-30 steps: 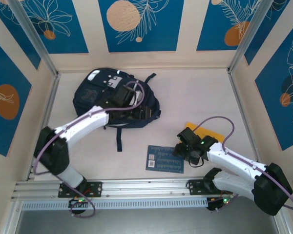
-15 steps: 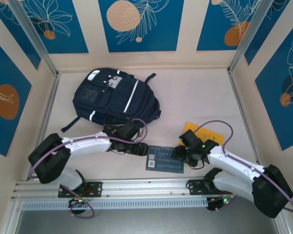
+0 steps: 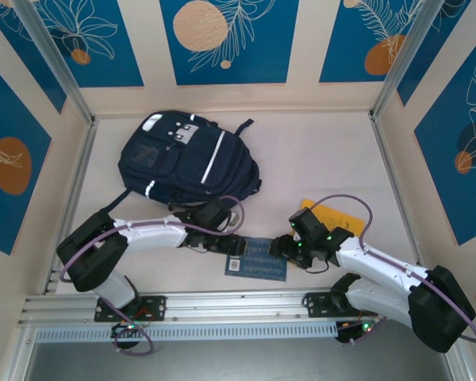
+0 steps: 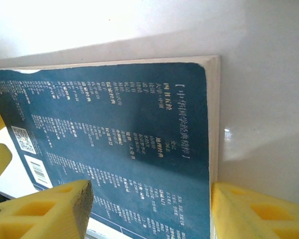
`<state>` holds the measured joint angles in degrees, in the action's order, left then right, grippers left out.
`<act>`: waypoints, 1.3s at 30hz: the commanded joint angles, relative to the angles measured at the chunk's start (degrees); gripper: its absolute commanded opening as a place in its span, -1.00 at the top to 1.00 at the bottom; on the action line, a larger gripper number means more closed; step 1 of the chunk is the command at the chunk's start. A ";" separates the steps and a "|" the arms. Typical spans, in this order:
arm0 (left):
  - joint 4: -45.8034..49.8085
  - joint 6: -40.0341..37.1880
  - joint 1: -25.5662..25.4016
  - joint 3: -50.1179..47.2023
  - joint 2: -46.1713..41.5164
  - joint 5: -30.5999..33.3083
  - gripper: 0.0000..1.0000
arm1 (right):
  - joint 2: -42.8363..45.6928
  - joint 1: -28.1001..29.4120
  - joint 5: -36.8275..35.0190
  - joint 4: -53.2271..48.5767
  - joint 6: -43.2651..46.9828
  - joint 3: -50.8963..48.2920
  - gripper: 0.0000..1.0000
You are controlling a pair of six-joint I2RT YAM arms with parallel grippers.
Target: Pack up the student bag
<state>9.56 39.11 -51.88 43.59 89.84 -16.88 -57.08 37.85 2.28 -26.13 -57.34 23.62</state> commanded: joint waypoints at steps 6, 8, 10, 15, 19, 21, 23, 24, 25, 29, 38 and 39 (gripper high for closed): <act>-1.84 -0.26 -0.99 0.79 1.47 -3.41 -0.17 | 3.89 -0.12 7.21 5.16 1.53 1.95 -0.08; -1.63 -0.39 -1.03 0.79 1.56 -3.03 -0.16 | 4.12 -0.31 7.33 4.61 1.92 2.05 0.02; -1.27 -0.61 -1.10 0.79 1.50 -2.88 -0.16 | 4.01 -0.46 7.09 3.92 2.13 1.86 0.16; 2.69 -2.77 -1.13 1.59 -0.15 0.03 -0.16 | 3.55 -1.23 5.65 1.98 2.44 1.01 0.55; 10.47 -7.21 -1.16 3.91 -4.42 6.22 -0.26 | 4.23 -2.56 6.05 1.04 1.98 0.72 0.64; 14.87 -10.07 -1.19 5.44 -6.95 10.57 -0.33 | 4.43 -3.65 7.29 0.99 1.24 0.72 0.64; 18.21 -12.73 -1.76 6.51 -9.10 14.79 -0.44 | 4.30 -5.35 9.83 1.62 -0.07 0.47 0.65; 19.46 -13.87 -2.22 6.86 -10.10 16.76 -0.48 | 4.10 -6.43 11.78 2.44 -0.85 0.17 0.65; 20.36 -14.59 -2.72 7.10 -10.81 18.31 -0.52 | 3.88 -7.24 13.42 3.18 -1.38 -0.12 0.65; 20.55 -17.00 -7.60 6.94 -12.80 25.19 -0.63 | 2.70 -10.07 18.27 5.80 -3.09 -1.26 0.67; 17.15 -11.06 -10.52 2.77 -10.30 35.12 -0.67 | 2.16 -11.64 9.74 1.41 3.42 -1.20 0.56; 16.74 -9.73 -9.91 2.28 -9.85 34.24 -0.67 | 1.84 -11.58 8.61 1.35 3.85 -1.24 0.52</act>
<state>26.63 25.65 -62.74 47.64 78.41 14.26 -54.74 26.50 14.37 -22.35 -56.75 22.70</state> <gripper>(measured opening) 0.833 0.229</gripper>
